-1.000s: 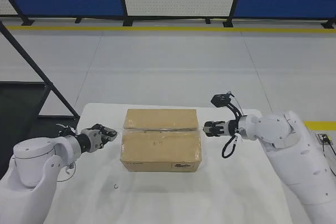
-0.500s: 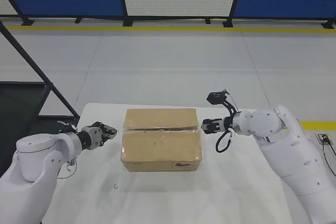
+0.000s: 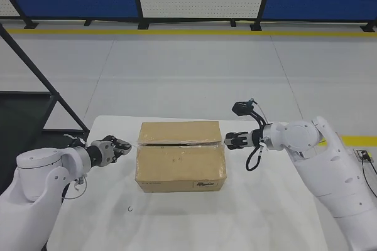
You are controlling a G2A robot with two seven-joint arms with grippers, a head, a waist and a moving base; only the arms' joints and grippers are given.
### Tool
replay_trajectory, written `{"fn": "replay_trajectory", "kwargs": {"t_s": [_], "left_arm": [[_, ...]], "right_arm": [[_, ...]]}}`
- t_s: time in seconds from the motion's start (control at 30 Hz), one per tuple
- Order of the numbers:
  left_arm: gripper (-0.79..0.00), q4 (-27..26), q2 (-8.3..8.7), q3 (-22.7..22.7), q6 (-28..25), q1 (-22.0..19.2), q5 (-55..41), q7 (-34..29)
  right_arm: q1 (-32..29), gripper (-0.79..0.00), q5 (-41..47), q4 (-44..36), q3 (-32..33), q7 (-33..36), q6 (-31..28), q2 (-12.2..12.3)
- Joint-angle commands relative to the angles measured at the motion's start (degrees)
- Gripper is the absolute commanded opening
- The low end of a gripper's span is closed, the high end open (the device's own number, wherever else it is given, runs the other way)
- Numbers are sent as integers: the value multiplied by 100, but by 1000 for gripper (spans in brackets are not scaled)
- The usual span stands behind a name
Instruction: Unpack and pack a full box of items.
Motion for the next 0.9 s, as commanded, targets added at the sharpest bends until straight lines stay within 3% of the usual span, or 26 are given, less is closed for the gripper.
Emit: {"fn": "replay_trajectory", "kwargs": {"t_s": [0.0, 0.33, 0.57, 0.87], "left_arm": [[-785, 9, 20, 10, 0, -7, -59, 1], [-785, 61, 132, 127, 0, -37, -309, 29], [-785, 21, 241, 113, 0, -69, -639, -104], [-785, -71, 422, 95, 0, -20, -836, -110]], "right_arm": [[-2, -785, -31, -32, 10, -110, 4, 2], [53, -785, 19, 60, -58, -92, 156, -13], [49, -785, 284, 39, 68, -254, -61, 0], [-37, -785, 515, -18, 211, 69, -111, 69]]}}
